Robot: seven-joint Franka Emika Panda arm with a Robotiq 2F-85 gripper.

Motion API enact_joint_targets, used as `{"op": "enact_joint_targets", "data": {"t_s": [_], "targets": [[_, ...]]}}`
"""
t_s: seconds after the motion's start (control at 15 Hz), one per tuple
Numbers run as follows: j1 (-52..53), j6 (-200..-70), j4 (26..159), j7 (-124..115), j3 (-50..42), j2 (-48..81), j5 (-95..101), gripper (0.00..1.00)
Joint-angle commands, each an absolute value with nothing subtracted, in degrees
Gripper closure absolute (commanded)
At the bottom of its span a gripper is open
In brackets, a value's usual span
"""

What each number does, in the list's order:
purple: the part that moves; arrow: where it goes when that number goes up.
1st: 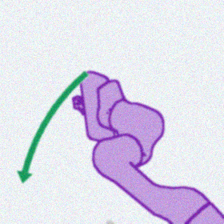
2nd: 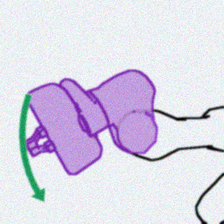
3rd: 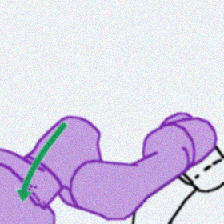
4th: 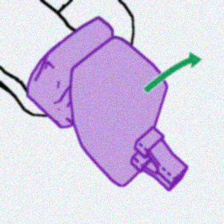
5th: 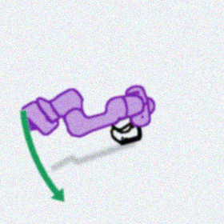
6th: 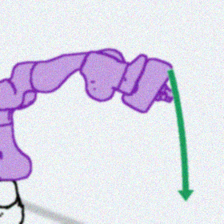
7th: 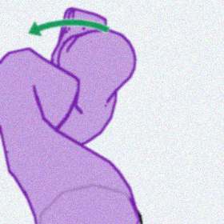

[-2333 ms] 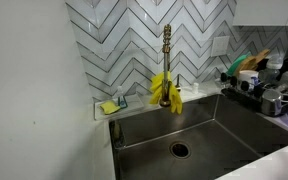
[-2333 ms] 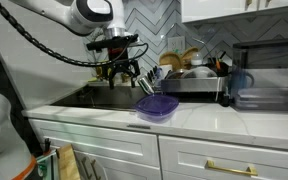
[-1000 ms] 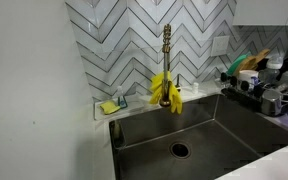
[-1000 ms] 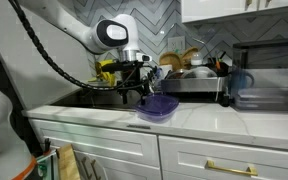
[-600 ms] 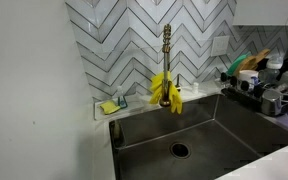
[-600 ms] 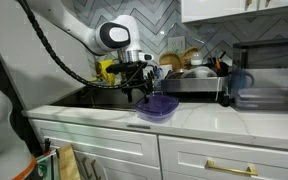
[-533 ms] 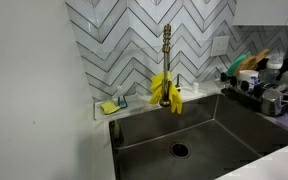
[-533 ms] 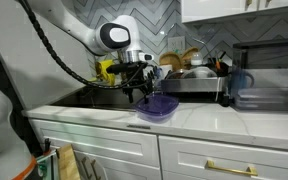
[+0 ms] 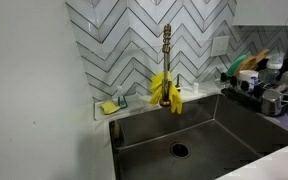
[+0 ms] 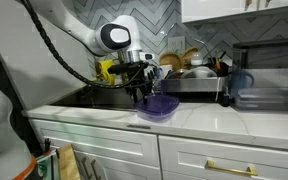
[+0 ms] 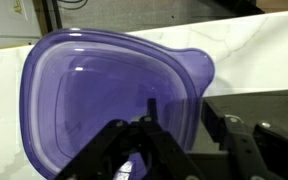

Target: Close the tap faucet then remove the tupperware from the drying rack

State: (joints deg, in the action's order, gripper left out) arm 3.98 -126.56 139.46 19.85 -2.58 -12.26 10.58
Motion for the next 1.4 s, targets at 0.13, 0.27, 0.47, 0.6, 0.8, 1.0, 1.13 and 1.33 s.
{"op": "enact_joint_targets", "data": {"t_s": [0.13,0.27,0.47,0.6,0.8,1.0,1.13,1.33], "targets": [[3.3,-127.8,139.6,19.9,-2.1,-11.8,9.4,0.83],[3.1,-127.6,139.4,19.7,-2.1,-11.9,9.4,0.93],[2.8,-127.6,139.3,19.6,-2.2,-11.8,9.4,0.97],[2.6,-127.5,139.1,19.5,-2.3,-11.8,9.5,0.96],[2.3,-127.2,138.3,19.7,-2.4,-12.0,9.6,0.98],[2.0,-127.0,137.0,19.9,-2.4,-12.1,9.6,0.98],[1.8,-127.0,136.7,19.9,-2.4,-12.0,9.7,0.98],[1.2,-127.0,136.2,20.3,-2.7,-12.5,10.3,0.98]]}}
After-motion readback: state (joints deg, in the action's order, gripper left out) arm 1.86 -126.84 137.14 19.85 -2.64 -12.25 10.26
